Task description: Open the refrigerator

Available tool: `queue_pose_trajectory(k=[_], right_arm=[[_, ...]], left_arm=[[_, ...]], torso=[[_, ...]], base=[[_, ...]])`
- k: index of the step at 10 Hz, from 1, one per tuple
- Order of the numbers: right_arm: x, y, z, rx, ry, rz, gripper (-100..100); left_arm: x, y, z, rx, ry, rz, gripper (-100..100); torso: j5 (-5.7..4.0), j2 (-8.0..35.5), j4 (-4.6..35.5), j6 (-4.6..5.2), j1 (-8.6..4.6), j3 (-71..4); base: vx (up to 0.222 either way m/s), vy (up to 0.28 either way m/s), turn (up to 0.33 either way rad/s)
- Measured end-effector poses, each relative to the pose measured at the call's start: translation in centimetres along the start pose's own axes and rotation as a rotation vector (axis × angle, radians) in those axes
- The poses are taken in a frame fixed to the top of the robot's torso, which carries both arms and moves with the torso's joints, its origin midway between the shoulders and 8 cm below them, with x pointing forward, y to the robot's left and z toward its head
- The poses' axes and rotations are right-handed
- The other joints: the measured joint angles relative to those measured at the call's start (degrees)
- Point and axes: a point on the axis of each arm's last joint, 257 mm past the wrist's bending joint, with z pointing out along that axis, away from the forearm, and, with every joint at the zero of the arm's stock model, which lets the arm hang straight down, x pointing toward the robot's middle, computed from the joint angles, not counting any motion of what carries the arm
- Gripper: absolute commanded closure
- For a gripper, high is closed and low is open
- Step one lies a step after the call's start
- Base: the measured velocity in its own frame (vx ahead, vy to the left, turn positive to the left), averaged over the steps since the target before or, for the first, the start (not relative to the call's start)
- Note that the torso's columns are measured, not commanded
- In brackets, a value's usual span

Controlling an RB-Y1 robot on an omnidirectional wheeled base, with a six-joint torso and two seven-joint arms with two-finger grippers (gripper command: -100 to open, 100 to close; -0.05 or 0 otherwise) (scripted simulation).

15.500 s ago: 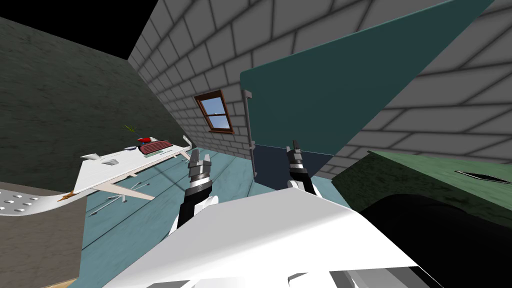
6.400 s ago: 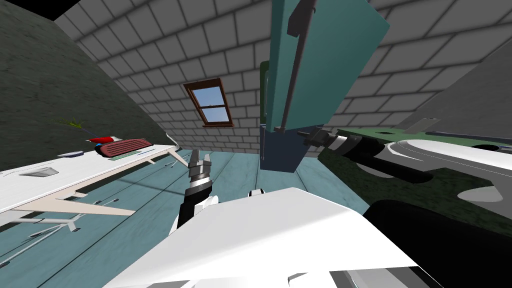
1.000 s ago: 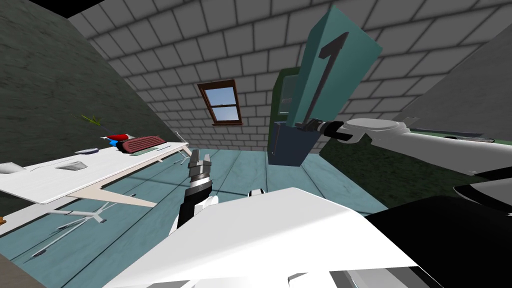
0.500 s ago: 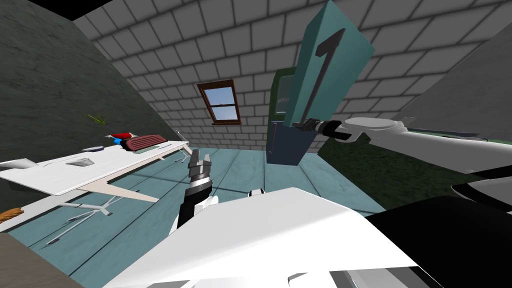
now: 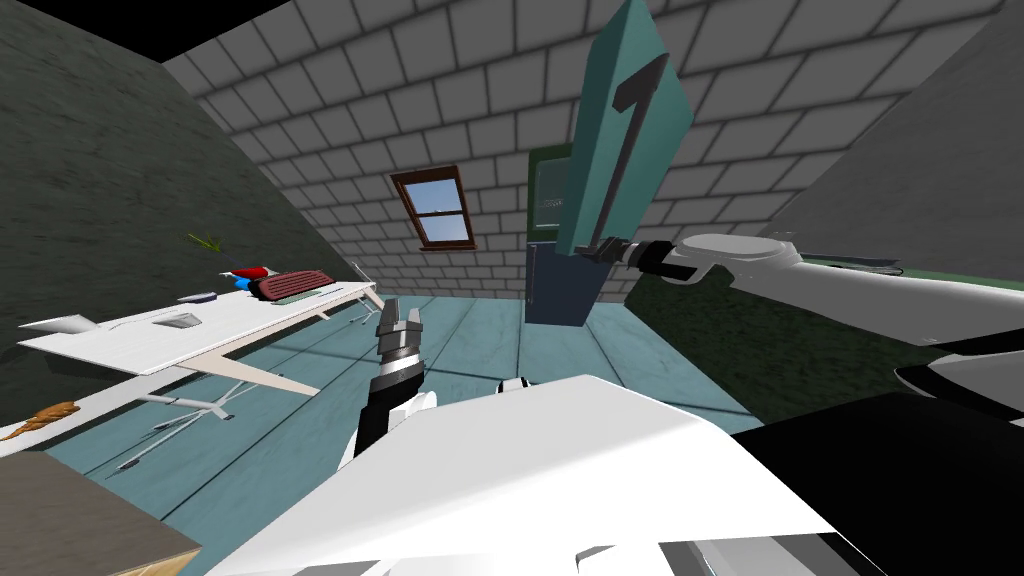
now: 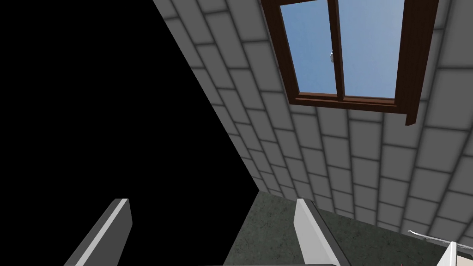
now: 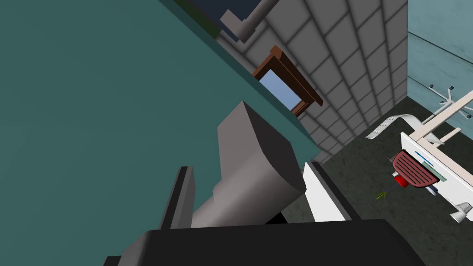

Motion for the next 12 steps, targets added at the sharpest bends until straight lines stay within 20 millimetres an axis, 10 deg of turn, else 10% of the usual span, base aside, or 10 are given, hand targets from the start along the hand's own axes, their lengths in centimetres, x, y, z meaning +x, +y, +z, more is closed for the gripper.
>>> queue_pose_trajectory(k=[12], right_arm=[[-7.0, 7.9, -0.2, -0.196, -0.165, -0.006, 100]], left_arm=[[0.0, 0.0, 0.0, 0.000, 0.000, 0.000, 0]], torso=[[-0.08, 0.0, 0.0, 0.06, -0.21, 0.0]], base=[[-0.111, -0.218, 0.020]])
